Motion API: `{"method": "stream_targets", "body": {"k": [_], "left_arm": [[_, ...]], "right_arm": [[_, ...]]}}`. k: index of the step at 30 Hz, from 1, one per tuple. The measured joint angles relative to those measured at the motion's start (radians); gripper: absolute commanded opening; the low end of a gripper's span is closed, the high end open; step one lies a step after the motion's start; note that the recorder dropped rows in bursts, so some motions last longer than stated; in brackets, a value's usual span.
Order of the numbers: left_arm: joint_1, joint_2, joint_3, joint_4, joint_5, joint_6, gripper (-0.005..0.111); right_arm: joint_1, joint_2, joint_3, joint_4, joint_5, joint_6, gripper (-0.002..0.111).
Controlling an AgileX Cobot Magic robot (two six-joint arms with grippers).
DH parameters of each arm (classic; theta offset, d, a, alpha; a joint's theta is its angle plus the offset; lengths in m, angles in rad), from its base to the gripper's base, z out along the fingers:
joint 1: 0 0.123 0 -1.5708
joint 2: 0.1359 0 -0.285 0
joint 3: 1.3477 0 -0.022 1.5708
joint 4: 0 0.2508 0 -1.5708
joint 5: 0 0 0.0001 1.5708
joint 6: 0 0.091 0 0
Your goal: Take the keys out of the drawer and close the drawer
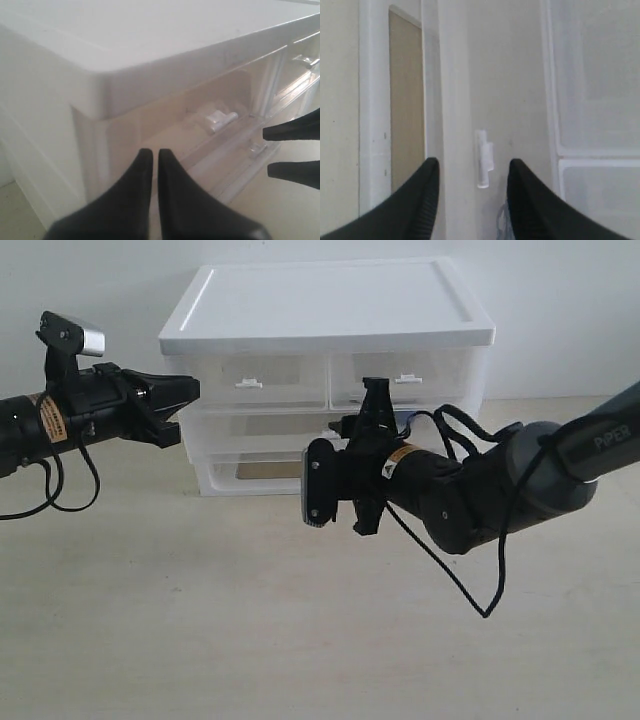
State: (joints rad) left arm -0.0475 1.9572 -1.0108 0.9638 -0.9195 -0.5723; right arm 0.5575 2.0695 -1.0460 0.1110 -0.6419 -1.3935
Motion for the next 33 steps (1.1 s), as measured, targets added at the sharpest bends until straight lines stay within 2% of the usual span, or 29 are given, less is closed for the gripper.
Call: {"method": "stream_targets", "body": {"k": [1,3,12,14,16,17,18,20,23,26,33], "left_arm": [[0.000,0.000,0.000,0.000,0.000,0.000,0.004],[0.000,0.000,0.000,0.000,0.000,0.000,0.004],[0.000,0.000,0.000,0.000,0.000,0.000,0.004],[0.000,0.000,0.000,0.000,0.000,0.000,0.004],[0.000,0.000,0.000,0.000,0.000,0.000,0.004],[0.000,0.000,0.000,0.000,0.000,0.000,0.004],[0.000,0.000,0.000,0.000,0.000,0.000,0.004],[0.000,0.000,0.000,0.000,0.000,0.000,0.004],[0.000,0.000,0.000,-0.001,0.000,0.002,0.004],[0.000,0.000,0.000,-0.005,0.000,0.004,0.004],[0.000,0.000,0.000,-0.005,0.000,0.006,0.004]], "right_arm": [[0.000,0.000,0.000,0.002,-0.007,-0.010,0.013],[0.000,0.000,0.000,0.002,-0.013,-0.046,0.000],[0.001,0.030,-0.039,0.020,-0.003,-0.086,0.000],[0.001,0.030,-0.039,0.021,-0.003,0.012,0.003],[0.001,0.024,-0.039,0.021,0.012,0.079,0.014],[0.001,0.019,-0.040,0.023,0.024,0.114,0.023],[0.001,0.011,-0.043,0.025,0.043,0.144,0.039],[0.001,-0.005,-0.046,0.017,0.111,0.175,0.051],[0.001,-0.015,-0.048,0.009,0.206,0.183,0.040],[0.001,-0.018,-0.050,0.017,0.200,0.183,0.029],[0.001,-0.014,-0.059,0.018,0.121,0.155,0.028]]}}
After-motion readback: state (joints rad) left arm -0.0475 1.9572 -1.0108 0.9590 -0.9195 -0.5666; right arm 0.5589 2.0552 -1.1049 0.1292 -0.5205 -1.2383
